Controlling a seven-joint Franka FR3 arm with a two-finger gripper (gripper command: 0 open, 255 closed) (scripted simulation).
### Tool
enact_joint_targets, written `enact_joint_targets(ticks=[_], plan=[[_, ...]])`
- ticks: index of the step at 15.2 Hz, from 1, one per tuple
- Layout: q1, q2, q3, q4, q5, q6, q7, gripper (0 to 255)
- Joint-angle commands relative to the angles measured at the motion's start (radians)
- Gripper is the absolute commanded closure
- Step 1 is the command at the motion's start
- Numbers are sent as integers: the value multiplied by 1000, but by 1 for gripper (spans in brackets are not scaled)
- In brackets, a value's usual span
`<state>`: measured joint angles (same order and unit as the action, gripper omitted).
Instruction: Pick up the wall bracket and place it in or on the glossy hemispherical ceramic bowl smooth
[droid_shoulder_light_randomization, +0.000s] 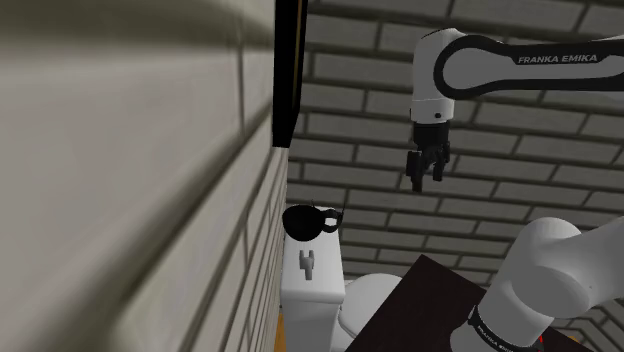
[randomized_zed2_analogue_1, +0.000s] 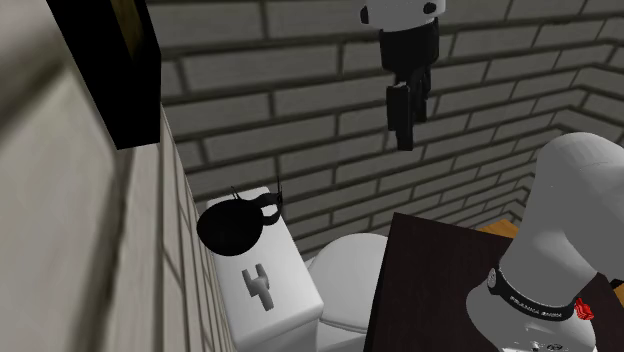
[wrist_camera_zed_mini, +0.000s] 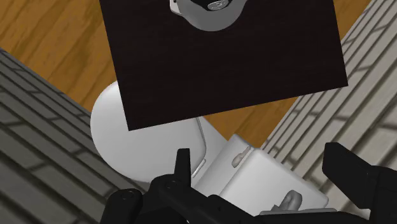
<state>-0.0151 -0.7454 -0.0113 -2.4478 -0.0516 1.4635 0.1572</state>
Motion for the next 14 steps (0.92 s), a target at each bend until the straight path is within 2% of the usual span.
enact_joint_targets(ticks=[1, 8, 14], plan=[[0, 0, 0, 0, 0, 0, 0, 0], [13, 160, 15, -88, 33, 271, 38, 0], [24, 353, 28, -105, 57, 501, 63, 0]])
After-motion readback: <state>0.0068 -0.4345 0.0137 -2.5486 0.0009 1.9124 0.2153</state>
